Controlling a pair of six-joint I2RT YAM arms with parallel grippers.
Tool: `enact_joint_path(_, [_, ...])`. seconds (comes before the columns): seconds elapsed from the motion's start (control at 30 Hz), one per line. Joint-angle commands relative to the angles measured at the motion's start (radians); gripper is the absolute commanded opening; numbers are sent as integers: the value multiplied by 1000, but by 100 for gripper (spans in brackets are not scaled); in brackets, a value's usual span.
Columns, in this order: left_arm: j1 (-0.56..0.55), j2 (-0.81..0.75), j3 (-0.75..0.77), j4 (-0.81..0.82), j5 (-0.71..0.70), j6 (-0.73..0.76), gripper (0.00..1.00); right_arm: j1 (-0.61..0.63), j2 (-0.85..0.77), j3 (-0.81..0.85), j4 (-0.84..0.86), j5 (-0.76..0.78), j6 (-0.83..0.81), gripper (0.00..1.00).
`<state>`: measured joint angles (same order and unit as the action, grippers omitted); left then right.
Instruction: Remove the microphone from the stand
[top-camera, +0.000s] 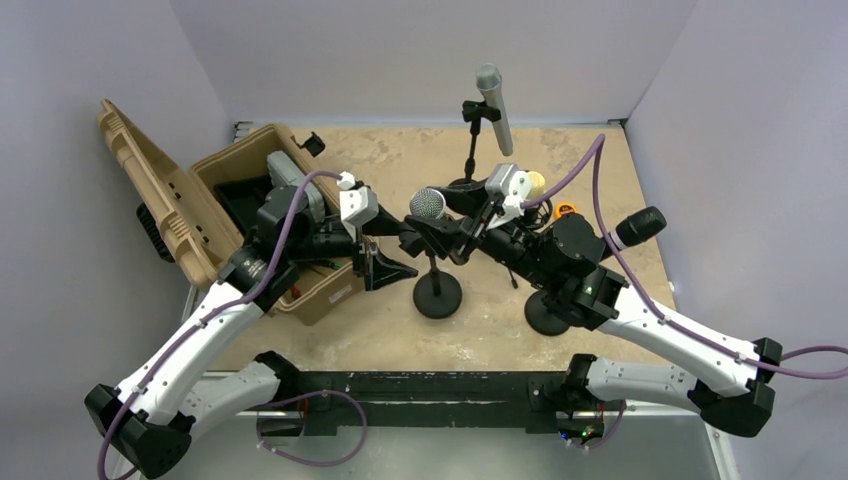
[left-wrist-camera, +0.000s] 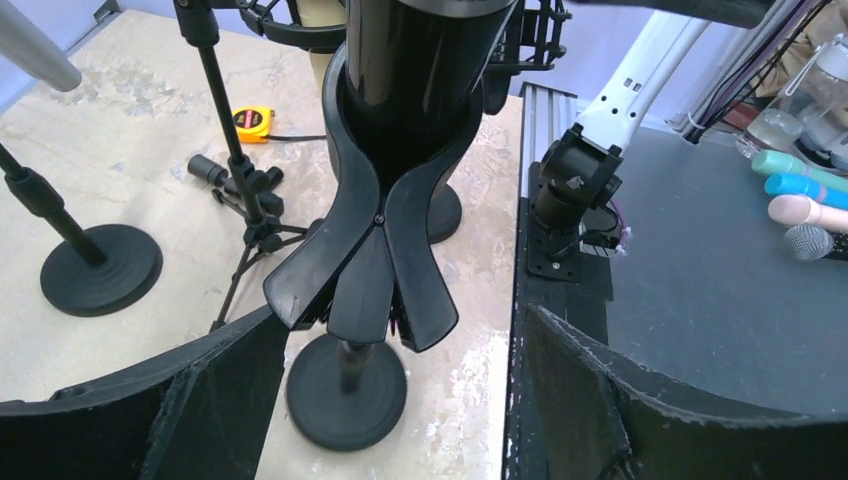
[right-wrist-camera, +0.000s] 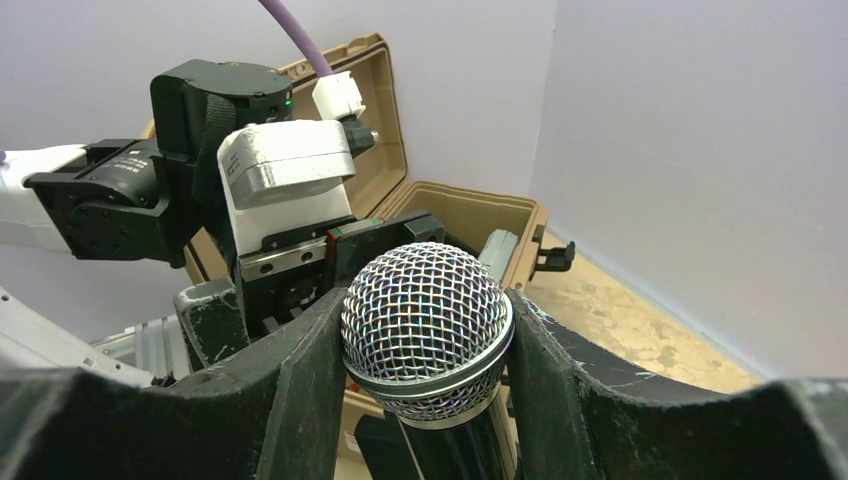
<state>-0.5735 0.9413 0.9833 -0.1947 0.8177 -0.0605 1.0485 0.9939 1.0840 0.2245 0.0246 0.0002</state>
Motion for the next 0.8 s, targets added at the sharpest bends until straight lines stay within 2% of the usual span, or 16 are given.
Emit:
enact_joint_path(0.0, [-1, 4, -7, 57, 65, 3, 84, -1, -26, 13, 142, -22, -8, 0])
enact_joint_path(0.2, [-1, 47, 16, 91, 46, -28, 81, -1, -16, 6, 155, -45, -8, 0])
enact_joint_path(0.53, [0, 61, 9, 114, 72, -49, 70, -1, -3, 0, 177, -61, -8, 0])
enact_joint_path(0.77, [-2, 76, 14, 121, 62, -66, 69, 0, 0, 1, 177, -64, -8, 0])
